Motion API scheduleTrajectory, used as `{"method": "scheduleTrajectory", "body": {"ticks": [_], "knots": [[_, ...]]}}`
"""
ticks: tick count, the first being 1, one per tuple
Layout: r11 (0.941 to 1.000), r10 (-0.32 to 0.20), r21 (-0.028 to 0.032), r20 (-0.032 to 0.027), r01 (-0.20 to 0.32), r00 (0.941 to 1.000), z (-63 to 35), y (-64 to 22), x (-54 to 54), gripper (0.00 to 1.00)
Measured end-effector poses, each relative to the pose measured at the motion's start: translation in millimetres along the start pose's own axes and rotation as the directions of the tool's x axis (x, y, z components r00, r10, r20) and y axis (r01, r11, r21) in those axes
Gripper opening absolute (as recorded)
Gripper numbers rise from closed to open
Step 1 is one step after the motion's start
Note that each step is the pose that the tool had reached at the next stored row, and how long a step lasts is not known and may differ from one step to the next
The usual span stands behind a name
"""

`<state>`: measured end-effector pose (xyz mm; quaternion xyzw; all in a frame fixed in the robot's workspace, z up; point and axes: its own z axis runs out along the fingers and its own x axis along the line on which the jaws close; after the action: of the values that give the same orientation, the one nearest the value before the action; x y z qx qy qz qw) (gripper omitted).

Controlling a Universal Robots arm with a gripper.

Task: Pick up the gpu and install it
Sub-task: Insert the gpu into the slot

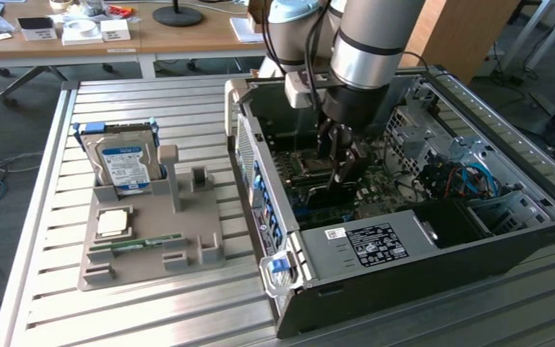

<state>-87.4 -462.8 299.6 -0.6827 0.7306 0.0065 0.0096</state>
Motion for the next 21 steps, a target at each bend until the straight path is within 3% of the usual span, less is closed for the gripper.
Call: {"method": "scheduleTrajectory", "body": {"ticks": [10,21], "knots": [[1.0,-0.001,-0.0001,0.0003,0.001,1.0,-16.4,0.0,-0.4,0.69],[0.9999,-0.012,-0.0004,0.0015,0.012,0.9999,-24.9,-0.1,-0.6,0.69]]}}
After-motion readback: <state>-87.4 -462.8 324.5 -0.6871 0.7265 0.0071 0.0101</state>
